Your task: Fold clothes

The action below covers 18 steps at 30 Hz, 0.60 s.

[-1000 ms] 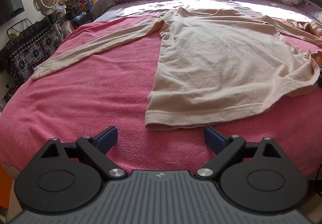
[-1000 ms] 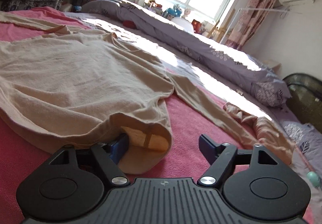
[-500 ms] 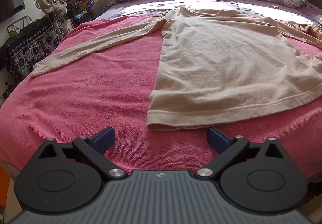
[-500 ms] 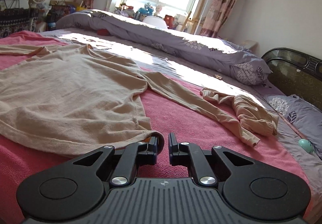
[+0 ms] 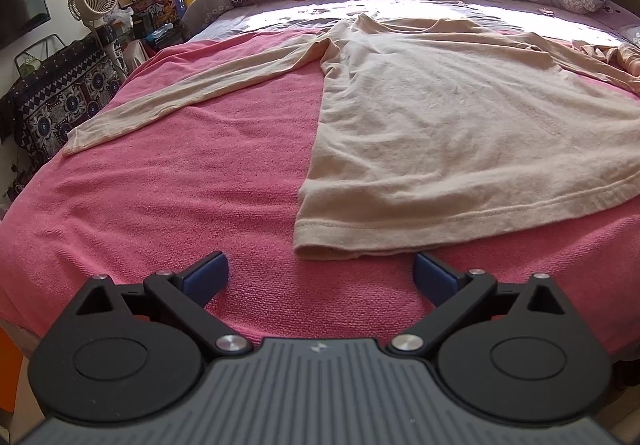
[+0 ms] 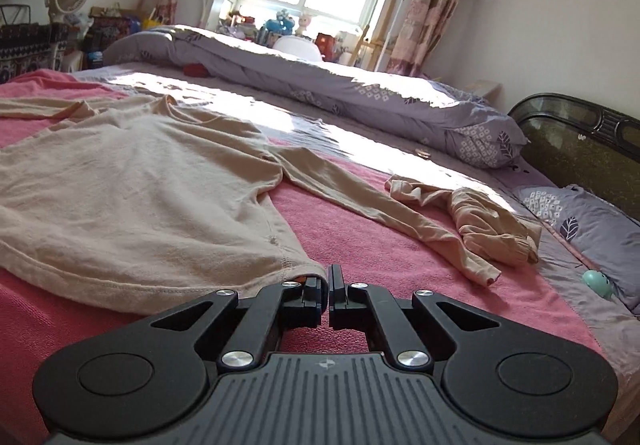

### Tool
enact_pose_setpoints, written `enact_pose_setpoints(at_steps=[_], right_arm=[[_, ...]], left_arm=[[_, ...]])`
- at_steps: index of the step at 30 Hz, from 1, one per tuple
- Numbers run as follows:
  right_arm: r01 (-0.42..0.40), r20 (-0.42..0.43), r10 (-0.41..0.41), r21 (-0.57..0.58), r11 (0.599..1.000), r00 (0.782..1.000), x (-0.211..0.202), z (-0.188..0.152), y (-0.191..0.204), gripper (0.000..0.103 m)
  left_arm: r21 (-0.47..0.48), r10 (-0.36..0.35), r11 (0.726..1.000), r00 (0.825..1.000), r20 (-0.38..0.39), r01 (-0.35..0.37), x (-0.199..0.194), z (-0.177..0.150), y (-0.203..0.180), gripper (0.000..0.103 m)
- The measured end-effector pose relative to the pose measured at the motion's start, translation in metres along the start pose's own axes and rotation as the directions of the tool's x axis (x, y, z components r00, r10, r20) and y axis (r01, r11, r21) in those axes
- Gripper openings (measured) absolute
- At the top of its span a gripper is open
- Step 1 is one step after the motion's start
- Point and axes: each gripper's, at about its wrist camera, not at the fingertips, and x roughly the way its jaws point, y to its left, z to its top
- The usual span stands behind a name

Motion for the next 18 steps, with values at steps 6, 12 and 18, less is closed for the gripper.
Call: enact_pose_setpoints(at_steps=[6,12,18], right_arm=[[0.005,-0.07,-0.008,-0.032,0.999,0.998,-0.007,-0.013,0.011,0.005],[-0.003,-0.163,-0.005,-0.054,0.999,0.987,0.01,-0.038,0.015,0.005],[-0.009,-0.175,0.008,-0.005,1.0,0.985,0.012,-0.037,0.011,0.007]], left_arm=[[0.018,0.004,1.0,1.0,0.002,-0.004,0.0,0.001,-0.001,0.101],[0.102,0.043,0.994,0.998,0.05,-0.048,-0.007,0.002,-0.007,0.101],[0.22,0.037,0.973,0.993,0.112,-0.061,0.0,0.008,-0.023,0.101]])
